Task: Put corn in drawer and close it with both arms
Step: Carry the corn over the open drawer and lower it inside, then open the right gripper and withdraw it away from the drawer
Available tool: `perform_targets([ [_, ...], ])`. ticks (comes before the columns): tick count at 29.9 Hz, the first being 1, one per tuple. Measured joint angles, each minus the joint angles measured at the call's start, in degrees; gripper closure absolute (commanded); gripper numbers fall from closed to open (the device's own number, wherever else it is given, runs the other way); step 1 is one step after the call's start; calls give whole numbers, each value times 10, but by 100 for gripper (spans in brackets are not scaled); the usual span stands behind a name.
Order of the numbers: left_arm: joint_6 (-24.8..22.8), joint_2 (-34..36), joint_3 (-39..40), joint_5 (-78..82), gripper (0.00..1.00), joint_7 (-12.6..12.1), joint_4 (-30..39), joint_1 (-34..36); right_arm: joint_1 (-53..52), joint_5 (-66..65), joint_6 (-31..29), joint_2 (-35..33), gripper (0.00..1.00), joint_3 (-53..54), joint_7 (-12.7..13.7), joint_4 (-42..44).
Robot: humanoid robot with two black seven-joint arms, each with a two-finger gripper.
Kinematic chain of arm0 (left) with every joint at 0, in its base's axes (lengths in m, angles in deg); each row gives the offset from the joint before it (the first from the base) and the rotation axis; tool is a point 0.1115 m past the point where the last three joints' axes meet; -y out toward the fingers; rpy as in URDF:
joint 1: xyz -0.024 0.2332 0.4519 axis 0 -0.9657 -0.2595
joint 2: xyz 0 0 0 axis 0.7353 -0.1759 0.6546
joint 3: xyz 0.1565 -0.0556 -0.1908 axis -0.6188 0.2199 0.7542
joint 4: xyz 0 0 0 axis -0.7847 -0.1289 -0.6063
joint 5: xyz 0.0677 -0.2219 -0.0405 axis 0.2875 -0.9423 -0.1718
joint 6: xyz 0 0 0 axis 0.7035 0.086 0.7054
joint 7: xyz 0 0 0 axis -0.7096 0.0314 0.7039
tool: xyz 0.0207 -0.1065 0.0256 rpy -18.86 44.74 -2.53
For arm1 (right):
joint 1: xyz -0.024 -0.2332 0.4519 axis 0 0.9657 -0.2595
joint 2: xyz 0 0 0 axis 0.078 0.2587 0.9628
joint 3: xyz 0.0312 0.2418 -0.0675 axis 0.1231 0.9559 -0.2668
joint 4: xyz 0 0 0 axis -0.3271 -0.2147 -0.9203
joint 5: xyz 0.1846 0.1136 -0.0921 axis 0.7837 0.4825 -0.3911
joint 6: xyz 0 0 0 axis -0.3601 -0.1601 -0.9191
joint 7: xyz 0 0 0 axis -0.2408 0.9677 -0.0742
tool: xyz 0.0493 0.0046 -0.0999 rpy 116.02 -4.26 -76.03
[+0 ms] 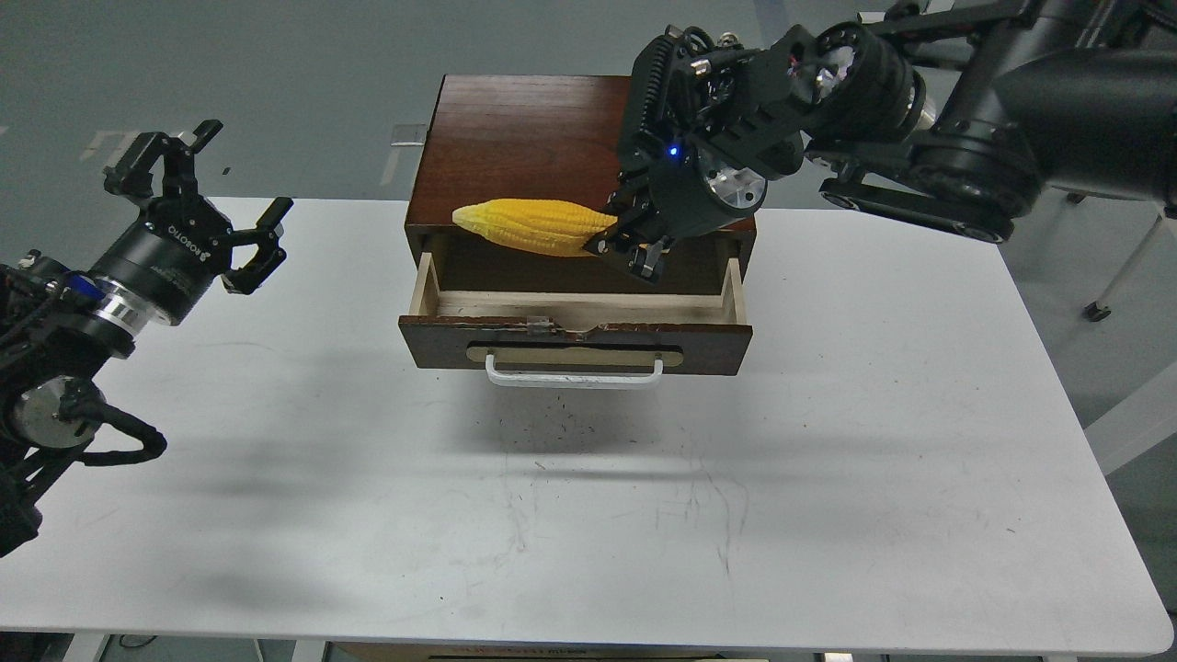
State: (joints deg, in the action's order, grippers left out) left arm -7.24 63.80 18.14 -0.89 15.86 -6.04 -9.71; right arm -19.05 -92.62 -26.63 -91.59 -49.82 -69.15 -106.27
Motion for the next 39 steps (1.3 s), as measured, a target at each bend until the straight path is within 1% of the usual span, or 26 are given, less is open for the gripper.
perform_targets([
  [4, 0, 2, 0, 0, 0, 0, 0, 0, 12, 0, 2, 7, 85, -2, 0, 1],
  [6, 0, 4, 0, 0, 0, 0, 0, 0, 19, 0, 2, 7, 75, -2, 0, 2],
  [7, 0, 4, 0, 0, 1, 0, 0, 0, 23, 1, 2, 8, 68, -2, 0, 3],
  [8, 0, 4, 0, 0, 0, 0, 0, 0, 27, 1, 2, 8, 57, -3, 0, 4],
  [10, 0, 5, 0, 0, 0, 0, 0, -1, 31, 1, 2, 8, 49, -3, 0, 6],
  [11, 0, 5, 0, 0, 0, 0, 0, -1, 32, 1, 2, 7, 43, -3, 0, 7],
  [13, 0, 5, 0, 0, 0, 0, 0, -1, 34, 2, 3, 6, 38, -3, 0, 9],
  [14, 0, 5, 0, 0, 1, 0, 0, -1, 34, 2, 3, 6, 30, -3, 0, 10],
  [16, 0, 6, 0, 0, 0, 0, 0, -1, 35, 3, 4, 5, 22, -2, 0, 10],
  [17, 0, 6, 0, 0, 0, 0, 0, -1, 35, 3, 4, 4, 22, -2, 0, 10],
  [19, 0, 6, 0, 0, 1, 0, 0, -1, 35, 5, 4, 4, 17, -1, 0, 9],
  [23, 0, 6, 1, 0, 0, 0, 0, 0, 35, 8, 4, 4, 13, 1, 0, 7],
  [24, 0, 6, 1, 0, 0, 0, 0, 0, 35, 9, 4, 4, 5, 2, 0, 7],
  [29, 0, 6, 1, 0, 0, 0, 0, 0, 31, 30, 5, -6, 2, 33, 0, 1],
  [35, 0, 15, 0, 1, 0, 0, -1, 0, 10, 163, 2, -74, 2, 84, 0, -31],
  [39, 0, 20, -1, 1, 1, 0, -1, 0, 16, 283, 2, -145, 2, 134, 0, -47],
])
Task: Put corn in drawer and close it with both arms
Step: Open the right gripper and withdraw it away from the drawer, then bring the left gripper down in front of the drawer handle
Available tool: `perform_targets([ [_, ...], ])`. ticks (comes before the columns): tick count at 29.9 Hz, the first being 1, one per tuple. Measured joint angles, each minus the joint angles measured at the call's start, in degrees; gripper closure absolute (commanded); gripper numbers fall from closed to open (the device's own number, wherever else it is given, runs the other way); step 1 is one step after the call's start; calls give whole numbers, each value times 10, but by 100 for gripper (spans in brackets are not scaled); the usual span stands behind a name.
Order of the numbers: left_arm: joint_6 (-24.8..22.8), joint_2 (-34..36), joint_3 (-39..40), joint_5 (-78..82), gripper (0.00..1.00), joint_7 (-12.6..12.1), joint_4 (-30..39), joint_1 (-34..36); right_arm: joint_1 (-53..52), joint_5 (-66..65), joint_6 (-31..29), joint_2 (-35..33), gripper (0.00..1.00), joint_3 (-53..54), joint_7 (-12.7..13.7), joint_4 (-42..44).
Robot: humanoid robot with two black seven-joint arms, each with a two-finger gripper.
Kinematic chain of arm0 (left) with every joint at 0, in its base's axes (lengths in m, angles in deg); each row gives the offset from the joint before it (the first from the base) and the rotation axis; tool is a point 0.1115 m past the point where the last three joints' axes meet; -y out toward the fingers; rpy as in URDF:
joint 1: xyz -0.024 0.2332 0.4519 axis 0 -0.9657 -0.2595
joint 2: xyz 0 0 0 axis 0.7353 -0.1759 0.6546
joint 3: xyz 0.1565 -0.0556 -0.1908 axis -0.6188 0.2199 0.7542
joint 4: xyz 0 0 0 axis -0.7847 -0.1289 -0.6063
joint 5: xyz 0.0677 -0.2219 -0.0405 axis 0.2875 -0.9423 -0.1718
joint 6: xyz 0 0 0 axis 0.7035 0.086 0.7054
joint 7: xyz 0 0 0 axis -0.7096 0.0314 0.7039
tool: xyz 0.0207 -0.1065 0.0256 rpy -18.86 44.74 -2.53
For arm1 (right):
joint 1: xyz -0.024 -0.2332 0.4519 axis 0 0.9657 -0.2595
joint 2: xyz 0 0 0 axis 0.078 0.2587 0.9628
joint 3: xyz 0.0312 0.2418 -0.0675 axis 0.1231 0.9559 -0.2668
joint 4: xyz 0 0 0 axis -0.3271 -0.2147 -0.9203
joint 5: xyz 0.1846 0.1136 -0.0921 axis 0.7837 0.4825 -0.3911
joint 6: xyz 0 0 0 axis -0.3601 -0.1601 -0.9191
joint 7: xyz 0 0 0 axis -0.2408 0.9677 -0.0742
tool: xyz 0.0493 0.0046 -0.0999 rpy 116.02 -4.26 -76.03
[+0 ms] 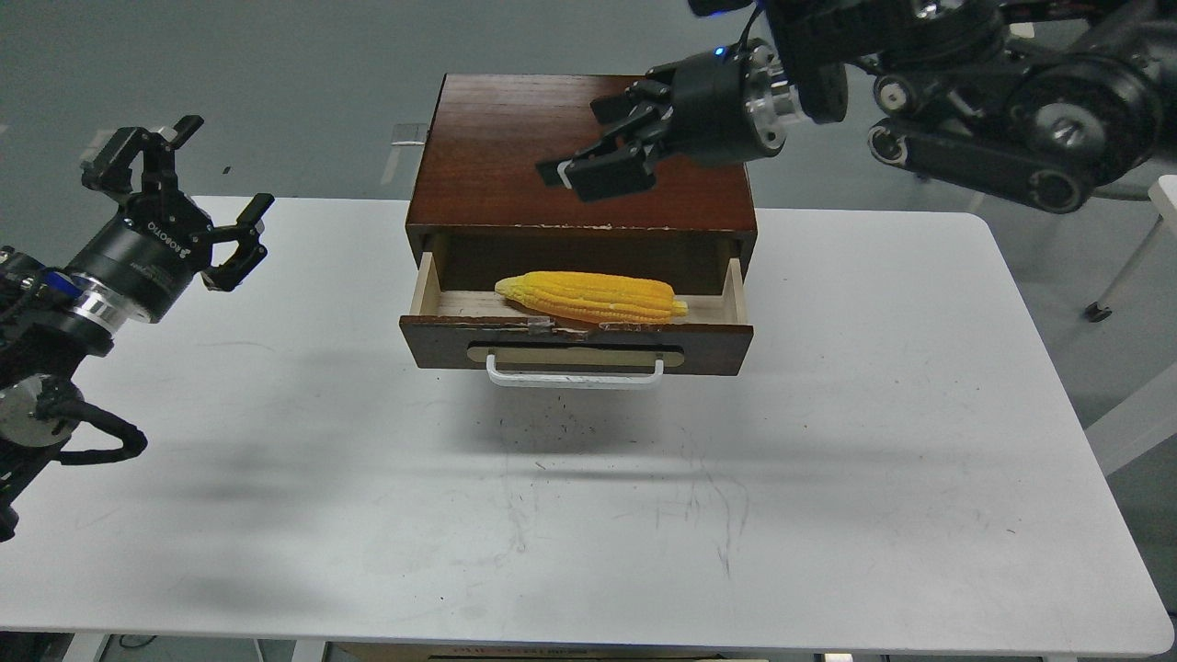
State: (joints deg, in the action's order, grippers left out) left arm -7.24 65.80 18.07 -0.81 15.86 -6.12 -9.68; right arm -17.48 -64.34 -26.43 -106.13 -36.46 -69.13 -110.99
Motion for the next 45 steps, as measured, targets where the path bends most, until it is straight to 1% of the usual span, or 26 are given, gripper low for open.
perform_targets([
  [5, 0, 3, -2, 1, 0, 0, -1, 1, 70, 181, -1, -86, 0, 80, 0, -5],
  [7, 0, 3, -3, 2, 0, 0, -2, 1, 122, 262, -4, -121, 0, 131, 0, -7],
  [12, 0, 0, -6, 4, 1, 0, -1, 2, 265, 384, -6, -177, 0, 251, 0, -6],
  [17, 0, -3, -10, 23, 1, 0, -1, 3, 399, 458, -7, -184, 0, 327, 0, 13],
  [19, 0, -3, -11, 48, 0, 0, -2, 3, 443, 497, -21, -184, 0, 339, 0, 32],
  [25, 0, 5, -7, 127, 1, 0, 0, 7, 520, 586, -88, -179, 0, 343, 0, 73],
  [27, 0, 17, -4, 160, 0, 0, 2, 18, 541, 595, -94, -177, 0, 343, 0, 79],
  [30, 0, 41, -2, 210, 0, 0, 15, 57, 564, 597, -96, -174, 0, 342, 0, 82],
  [32, 0, 58, -1, 240, 1, 0, 41, 82, 573, 598, -97, -173, 0, 342, 0, 86],
  [37, 0, 83, 1, 322, 0, 0, 160, 118, 582, 598, -97, -167, 0, 338, 0, 119],
  [40, 0, 81, 4, 412, 1, 0, 237, 124, 591, 596, -100, -150, 0, 333, 0, 151],
  [45, 0, 51, 8, 584, 1, 0, 335, 125, 602, 596, -101, -142, 0, 331, 0, 165],
])
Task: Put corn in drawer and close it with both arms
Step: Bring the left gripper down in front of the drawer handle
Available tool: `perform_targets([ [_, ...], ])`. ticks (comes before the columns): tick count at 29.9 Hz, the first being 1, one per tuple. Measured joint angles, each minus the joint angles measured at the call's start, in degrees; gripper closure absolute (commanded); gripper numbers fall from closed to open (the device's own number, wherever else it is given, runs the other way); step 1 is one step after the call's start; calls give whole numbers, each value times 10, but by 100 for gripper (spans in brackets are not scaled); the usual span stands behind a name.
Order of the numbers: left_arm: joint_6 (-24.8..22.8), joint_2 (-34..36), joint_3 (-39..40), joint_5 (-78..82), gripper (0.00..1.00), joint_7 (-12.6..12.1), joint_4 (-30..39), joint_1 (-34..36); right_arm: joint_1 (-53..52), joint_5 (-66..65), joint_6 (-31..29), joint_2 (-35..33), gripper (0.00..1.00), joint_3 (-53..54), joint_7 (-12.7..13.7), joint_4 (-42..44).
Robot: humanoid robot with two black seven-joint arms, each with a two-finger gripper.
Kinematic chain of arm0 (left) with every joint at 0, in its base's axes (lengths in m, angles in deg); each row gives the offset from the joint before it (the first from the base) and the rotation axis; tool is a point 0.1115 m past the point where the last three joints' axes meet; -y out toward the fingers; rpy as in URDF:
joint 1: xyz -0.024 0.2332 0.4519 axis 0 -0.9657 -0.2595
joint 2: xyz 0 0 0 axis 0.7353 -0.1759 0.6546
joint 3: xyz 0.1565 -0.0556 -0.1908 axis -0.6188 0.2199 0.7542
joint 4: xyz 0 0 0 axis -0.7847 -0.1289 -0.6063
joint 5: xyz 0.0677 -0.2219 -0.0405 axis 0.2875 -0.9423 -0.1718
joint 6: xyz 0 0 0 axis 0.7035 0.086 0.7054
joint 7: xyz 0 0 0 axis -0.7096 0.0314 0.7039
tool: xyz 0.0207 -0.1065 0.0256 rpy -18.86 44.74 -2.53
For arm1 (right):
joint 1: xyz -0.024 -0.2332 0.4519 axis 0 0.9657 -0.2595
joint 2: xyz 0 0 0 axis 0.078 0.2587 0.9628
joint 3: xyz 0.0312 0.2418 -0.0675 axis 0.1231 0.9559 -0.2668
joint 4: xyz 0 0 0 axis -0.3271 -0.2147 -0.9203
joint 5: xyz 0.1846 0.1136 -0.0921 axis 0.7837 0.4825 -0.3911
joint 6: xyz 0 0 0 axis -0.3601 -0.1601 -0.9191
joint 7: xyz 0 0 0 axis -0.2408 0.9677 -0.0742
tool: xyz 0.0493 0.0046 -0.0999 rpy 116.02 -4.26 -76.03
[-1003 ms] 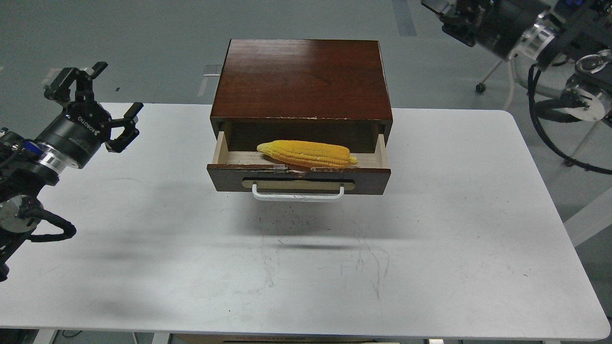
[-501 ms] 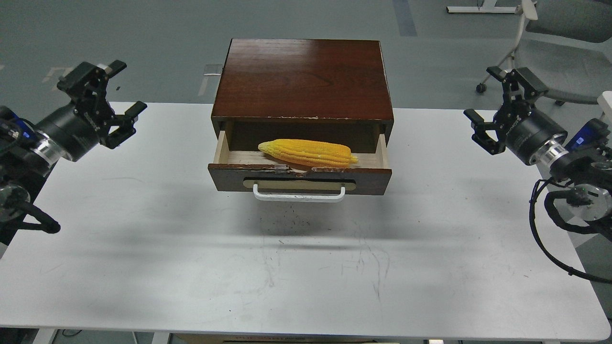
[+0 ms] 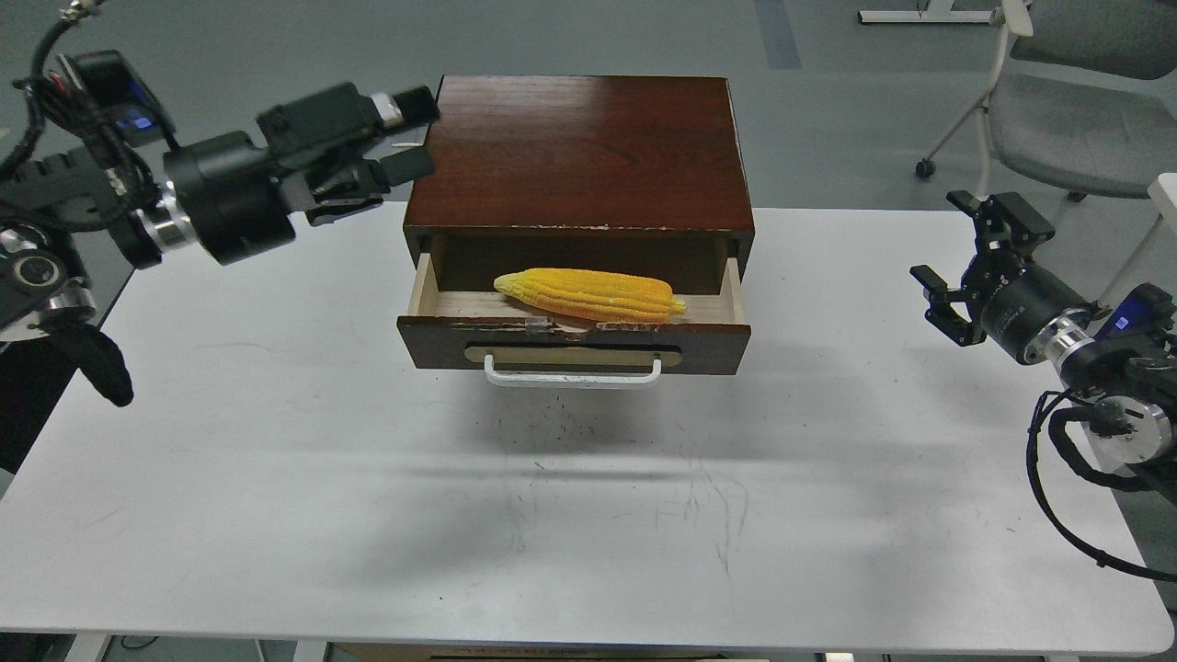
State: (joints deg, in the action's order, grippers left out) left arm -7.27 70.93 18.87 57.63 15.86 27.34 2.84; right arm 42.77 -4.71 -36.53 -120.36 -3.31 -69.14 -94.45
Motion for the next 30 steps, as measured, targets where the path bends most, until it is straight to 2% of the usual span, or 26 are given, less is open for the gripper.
perform_targets([
  [2, 0, -22, 0, 73, 1, 0, 21, 0, 3, 0, 0, 1, 0, 0, 0, 0],
  [8, 0, -88, -15, 276, 13, 0, 35, -9, 7, 0, 0, 1, 0, 0, 0, -1],
  [9, 0, -95, -19, 298, 21, 0, 37, -12, 7, 0, 0, 1, 0, 0, 0, -1],
  [11, 0, -105, -30, 329, 52, 0, 38, -19, 7, 0, 0, 1, 0, 0, 0, -1],
  [12, 1, -107, -38, 337, 94, 0, 38, -24, 7, 0, 0, 1, 0, 0, 0, -2],
  [13, 2, -109, -45, 343, 100, 0, 38, -30, 7, 0, 0, 1, 0, 0, 0, -2],
  [23, 23, -102, -60, 360, 100, 0, 38, -115, 10, -1, 0, 1, 0, -1, 0, -1],
  [30, 22, -105, -54, 306, 100, 0, 7, -136, 10, -1, 0, 1, 0, -1, 0, -4],
])
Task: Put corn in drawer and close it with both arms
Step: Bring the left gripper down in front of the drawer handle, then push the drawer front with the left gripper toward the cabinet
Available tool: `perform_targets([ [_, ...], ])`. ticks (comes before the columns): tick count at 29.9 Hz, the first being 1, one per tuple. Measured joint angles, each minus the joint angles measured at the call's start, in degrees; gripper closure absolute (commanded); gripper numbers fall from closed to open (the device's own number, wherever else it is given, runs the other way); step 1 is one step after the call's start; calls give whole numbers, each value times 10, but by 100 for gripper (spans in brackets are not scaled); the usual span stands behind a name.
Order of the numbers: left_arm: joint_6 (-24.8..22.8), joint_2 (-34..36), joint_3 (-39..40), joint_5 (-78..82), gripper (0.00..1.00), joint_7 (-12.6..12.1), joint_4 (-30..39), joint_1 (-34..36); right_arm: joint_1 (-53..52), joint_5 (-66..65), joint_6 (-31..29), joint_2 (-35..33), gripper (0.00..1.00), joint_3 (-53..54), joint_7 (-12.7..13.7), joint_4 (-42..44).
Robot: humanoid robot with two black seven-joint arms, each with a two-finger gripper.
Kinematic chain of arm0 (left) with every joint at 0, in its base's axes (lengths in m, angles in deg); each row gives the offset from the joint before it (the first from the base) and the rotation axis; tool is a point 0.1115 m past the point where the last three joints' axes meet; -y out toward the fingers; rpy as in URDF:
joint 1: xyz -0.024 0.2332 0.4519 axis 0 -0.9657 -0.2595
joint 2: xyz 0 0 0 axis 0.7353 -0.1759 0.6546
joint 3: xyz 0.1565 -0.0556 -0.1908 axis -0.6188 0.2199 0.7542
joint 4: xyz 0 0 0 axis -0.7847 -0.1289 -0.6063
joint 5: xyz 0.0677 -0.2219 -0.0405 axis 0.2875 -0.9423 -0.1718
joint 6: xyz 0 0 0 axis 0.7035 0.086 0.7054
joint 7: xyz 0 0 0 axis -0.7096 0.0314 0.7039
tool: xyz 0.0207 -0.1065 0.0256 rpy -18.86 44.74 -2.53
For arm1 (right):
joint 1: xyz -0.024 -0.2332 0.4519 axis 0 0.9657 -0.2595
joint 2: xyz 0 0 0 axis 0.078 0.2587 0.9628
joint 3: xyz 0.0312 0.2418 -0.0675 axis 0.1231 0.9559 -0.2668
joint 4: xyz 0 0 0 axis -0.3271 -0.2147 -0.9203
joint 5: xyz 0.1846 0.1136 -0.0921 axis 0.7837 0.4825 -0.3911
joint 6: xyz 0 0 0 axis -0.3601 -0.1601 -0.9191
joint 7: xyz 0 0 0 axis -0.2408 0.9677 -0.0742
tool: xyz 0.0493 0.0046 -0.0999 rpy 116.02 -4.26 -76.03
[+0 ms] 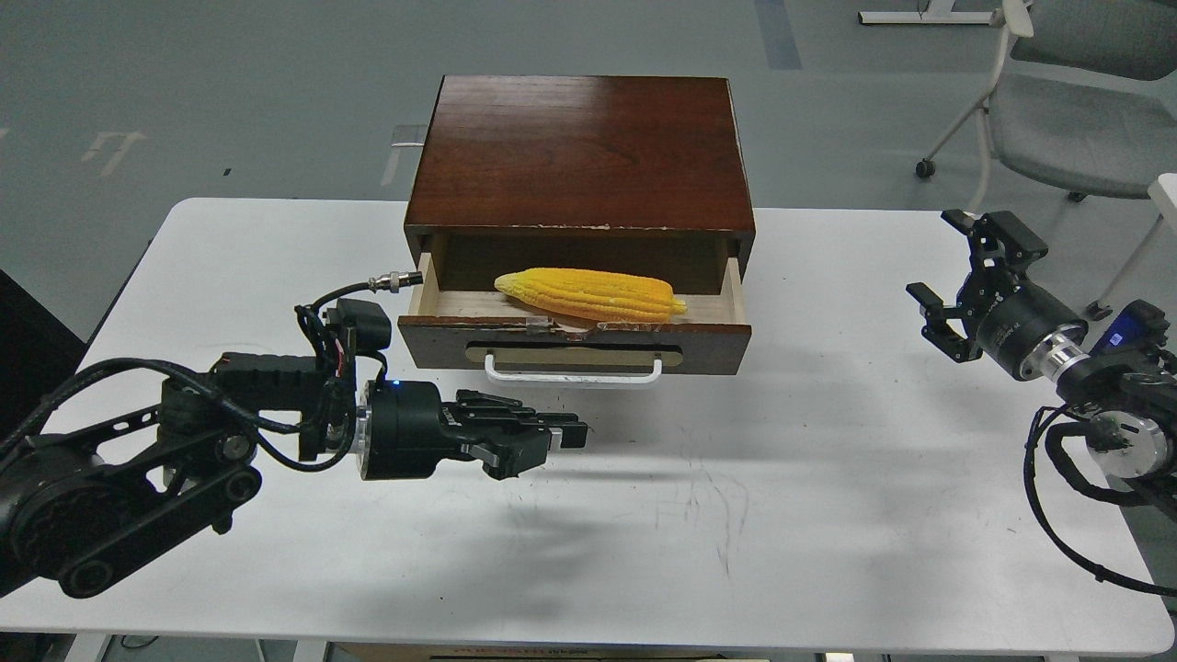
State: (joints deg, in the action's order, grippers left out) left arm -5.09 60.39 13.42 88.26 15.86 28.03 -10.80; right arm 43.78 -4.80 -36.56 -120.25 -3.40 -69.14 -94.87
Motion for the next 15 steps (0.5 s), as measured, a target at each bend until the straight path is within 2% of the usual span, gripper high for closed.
perform_targets([
  [7, -6, -1, -1, -86, 100, 0, -46, -8, 6, 0, 0, 0, 0, -1, 0, -3],
  [15, -14, 1, -1, -100, 100, 0, -57, -9, 8, -1, -1, 0, 0, -2, 0, -3],
])
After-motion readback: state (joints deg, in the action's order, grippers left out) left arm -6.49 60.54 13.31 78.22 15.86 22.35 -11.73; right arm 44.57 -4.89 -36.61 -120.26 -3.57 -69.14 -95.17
